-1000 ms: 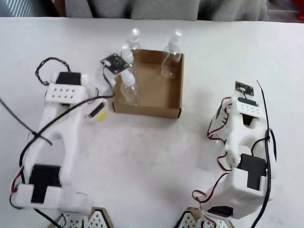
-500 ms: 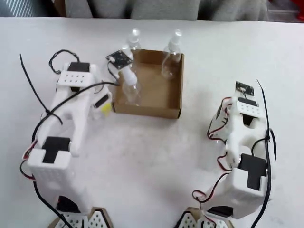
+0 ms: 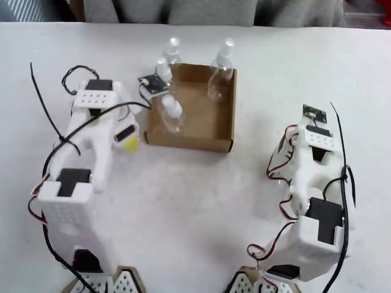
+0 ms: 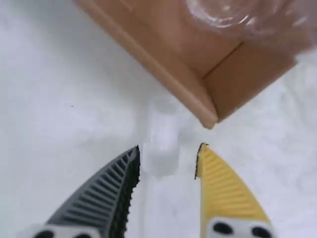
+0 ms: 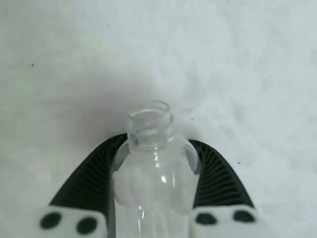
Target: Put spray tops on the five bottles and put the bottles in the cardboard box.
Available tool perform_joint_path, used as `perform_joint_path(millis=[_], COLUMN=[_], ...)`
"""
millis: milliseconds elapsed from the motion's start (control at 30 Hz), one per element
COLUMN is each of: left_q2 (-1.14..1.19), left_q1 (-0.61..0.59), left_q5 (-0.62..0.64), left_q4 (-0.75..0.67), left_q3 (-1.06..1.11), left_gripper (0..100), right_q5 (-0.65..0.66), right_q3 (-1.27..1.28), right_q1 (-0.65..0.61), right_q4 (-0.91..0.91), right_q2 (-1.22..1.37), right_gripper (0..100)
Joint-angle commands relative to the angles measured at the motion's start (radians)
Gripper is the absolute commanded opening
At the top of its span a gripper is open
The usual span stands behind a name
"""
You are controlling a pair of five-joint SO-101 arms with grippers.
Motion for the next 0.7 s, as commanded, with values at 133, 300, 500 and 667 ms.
perform_joint_path(millis=[133, 300, 500, 667], left_q2=[-0.016, -0.016, -0.025, -0.021], left_q1=[-0.012, -0.024, -0.050, -0.051], left_q5=[-0.006, -0.005, -0.005, -0.008], left_q4=[0.011, 0.006, 0.012, 0.012], left_q3=[-0.005, -0.005, -0.008, -0.006], left_gripper=[20, 20, 20, 20], right_q5=[0.003, 0.003, 0.003, 0.003], right_q3=[-0.003, -0.003, -0.003, -0.003], right_q1=[0.012, 0.013, 0.012, 0.010], right_q4=[-0.015, -0.015, -0.015, -0.015], right_q2=[-0.035, -0.035, -0.035, -0.035], right_gripper=[1.5, 1.5, 1.5, 1.5])
